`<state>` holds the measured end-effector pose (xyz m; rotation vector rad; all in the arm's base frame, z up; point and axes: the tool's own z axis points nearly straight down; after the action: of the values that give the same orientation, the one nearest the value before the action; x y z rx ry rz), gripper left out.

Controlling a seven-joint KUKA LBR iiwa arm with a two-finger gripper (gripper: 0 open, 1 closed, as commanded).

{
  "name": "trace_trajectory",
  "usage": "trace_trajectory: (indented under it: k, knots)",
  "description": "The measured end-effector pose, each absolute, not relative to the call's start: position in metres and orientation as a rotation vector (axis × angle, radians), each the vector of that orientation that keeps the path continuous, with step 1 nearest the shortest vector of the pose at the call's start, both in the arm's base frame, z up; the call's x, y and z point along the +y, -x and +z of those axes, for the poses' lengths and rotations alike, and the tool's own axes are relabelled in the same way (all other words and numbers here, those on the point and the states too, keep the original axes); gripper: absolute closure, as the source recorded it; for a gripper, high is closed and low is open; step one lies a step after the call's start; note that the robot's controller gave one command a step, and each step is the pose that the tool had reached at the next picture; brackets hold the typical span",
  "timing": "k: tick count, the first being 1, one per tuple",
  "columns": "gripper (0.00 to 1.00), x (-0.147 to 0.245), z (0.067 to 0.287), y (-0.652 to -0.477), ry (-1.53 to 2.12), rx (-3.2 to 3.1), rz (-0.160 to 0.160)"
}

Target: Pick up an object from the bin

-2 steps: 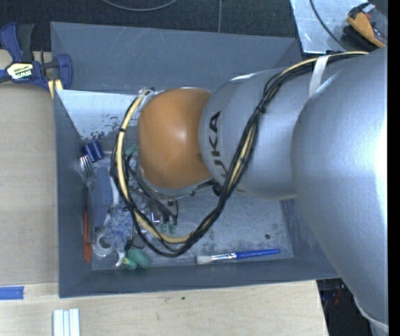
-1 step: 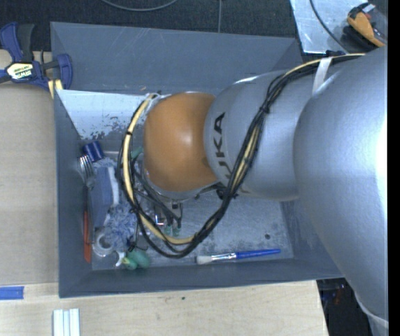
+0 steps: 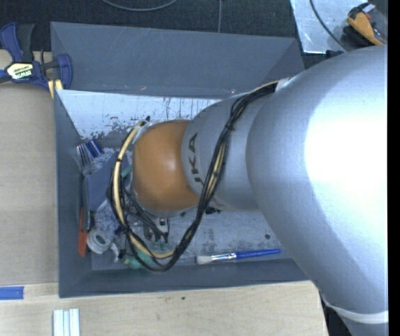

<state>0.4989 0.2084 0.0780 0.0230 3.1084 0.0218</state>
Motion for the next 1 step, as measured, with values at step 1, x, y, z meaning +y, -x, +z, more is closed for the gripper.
trace_trajectory:
  k: [1]
  knots:
    - [1.00, 0.2083, 0.0780, -0.4989, -0.023, 3.108, 0.022]
